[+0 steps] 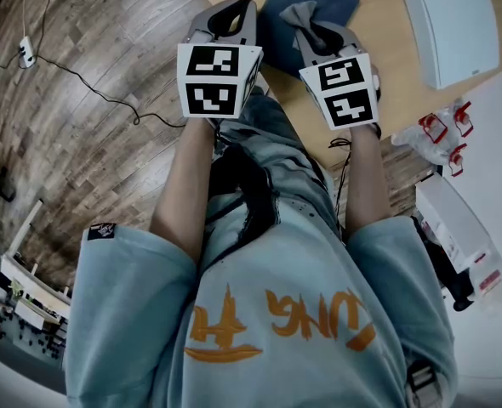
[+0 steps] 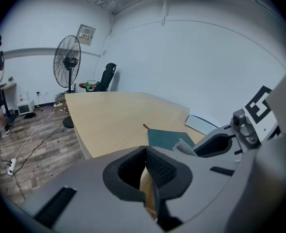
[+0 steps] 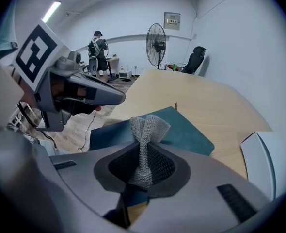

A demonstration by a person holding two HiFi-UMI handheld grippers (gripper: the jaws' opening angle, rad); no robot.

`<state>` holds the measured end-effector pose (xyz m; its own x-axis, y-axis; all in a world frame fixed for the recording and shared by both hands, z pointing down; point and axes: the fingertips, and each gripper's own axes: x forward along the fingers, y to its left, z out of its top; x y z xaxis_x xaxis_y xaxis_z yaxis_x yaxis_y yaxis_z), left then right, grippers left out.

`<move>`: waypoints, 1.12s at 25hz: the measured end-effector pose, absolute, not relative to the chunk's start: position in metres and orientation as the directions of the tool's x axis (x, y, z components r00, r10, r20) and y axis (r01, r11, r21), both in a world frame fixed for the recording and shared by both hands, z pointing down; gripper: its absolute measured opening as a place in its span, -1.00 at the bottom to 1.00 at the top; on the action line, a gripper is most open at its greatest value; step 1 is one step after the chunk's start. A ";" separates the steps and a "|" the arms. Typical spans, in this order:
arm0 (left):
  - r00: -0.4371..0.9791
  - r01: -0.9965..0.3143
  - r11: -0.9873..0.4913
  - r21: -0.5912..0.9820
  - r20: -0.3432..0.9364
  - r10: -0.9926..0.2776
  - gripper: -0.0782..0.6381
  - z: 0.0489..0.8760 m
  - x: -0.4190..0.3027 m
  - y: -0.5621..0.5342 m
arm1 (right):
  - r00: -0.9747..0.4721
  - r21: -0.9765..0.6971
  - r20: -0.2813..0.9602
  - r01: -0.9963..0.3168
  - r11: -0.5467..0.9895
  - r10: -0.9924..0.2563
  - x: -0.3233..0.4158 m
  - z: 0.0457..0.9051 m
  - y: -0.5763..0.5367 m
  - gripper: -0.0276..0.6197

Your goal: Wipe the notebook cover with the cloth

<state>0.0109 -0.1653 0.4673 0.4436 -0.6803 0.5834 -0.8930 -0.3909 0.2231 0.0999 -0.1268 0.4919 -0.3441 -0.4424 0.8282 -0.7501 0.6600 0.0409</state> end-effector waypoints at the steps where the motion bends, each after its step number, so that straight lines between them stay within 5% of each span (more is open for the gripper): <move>1: 0.444 -0.893 -0.391 0.224 0.582 -0.681 -0.73 0.468 0.011 -0.163 | -0.352 0.030 0.829 -0.748 0.663 -0.434 0.098 0.492 -0.123 -0.77; 24: 0.410 -0.910 -0.355 0.212 0.572 -0.710 -0.73 0.455 -0.008 -0.126 | -0.529 -0.214 0.817 -0.648 0.731 -0.229 0.064 0.496 -0.045 -0.77; 28: 0.407 -0.912 -0.352 0.210 0.573 -0.711 -0.73 0.455 -0.015 -0.135 | -0.587 -0.303 0.762 -0.696 0.651 -0.273 0.066 0.485 -0.067 -0.77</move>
<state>-0.0145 -0.1347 0.4549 0.4070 -0.7110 0.5735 -0.9119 -0.3524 0.2103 0.0665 -0.0668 0.4847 -0.5874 -0.2733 0.7618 -0.6958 0.6513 -0.3028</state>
